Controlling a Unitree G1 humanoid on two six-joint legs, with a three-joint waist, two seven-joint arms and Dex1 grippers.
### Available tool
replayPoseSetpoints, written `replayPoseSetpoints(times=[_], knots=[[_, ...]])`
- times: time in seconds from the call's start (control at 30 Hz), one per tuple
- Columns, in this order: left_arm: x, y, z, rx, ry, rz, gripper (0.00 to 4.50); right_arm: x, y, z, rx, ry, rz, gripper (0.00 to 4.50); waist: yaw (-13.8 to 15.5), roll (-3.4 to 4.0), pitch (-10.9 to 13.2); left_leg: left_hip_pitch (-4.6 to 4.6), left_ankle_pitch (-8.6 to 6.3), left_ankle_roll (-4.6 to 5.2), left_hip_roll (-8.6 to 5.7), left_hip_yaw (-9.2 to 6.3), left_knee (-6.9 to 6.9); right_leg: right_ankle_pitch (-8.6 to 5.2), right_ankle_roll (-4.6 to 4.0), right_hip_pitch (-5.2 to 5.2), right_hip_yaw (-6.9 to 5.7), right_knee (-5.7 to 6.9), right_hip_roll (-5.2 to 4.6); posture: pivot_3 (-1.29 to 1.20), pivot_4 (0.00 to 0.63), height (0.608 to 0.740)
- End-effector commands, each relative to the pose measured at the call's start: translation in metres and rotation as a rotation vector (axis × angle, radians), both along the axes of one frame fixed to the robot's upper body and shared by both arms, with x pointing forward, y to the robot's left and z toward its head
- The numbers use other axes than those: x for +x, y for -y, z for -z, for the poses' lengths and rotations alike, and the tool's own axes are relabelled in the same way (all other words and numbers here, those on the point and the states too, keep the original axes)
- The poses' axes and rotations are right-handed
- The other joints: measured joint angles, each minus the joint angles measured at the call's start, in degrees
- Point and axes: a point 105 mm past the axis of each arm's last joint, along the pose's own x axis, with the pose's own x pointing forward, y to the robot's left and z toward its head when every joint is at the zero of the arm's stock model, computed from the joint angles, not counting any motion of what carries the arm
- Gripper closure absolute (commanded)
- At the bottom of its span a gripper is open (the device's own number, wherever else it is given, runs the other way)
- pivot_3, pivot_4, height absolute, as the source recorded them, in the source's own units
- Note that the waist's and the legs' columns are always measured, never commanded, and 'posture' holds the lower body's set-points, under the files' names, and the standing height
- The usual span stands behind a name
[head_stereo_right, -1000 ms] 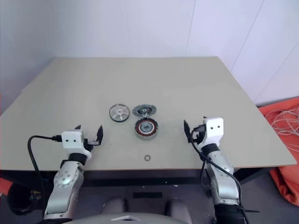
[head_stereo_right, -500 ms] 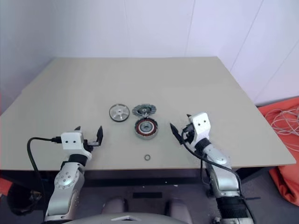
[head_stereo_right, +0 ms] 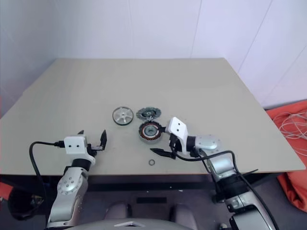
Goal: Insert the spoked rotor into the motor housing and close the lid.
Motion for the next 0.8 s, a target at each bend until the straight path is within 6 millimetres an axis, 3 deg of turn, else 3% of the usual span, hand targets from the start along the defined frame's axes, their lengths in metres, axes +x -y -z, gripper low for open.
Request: replayPoseSetpoints(times=[0.03, 0.33, 0.8], knots=[[0.001, 0.000, -0.012, 0.006, 0.050, -0.005, 0.00, 0.000, -0.003, -0.012, -0.019, 0.027, -0.098, 0.02, 0.0, 0.00, 0.0, 0.02, 0.00, 0.00, 0.00, 0.00, 0.00, 0.00, 0.00, 0.01, 0.00, 0.01, 0.00, 0.00, 0.000, 0.740], [-0.001, 0.001, -0.011, 0.001, 0.044, -0.006, 0.00, -0.013, -0.002, -0.005, -0.133, 0.051, -0.308, 0.02, 0.0, -0.01, 0.0, 0.03, 0.00, 0.01, 0.02, 0.00, 0.05, 0.01, -0.02, 0.06, -0.01, 0.02, -0.01, 0.00, 0.000, 0.740], [-0.001, 0.003, -0.007, -0.003, 0.030, 0.006, 0.00, -0.025, -0.013, 0.003, -0.165, 0.038, -0.401, 0.02, 0.0, -0.04, 0.0, 0.06, 0.00, 0.01, 0.03, 0.00, 0.09, 0.01, -0.04, 0.07, -0.01, 0.08, 0.00, 0.00, 0.000, 0.740]])
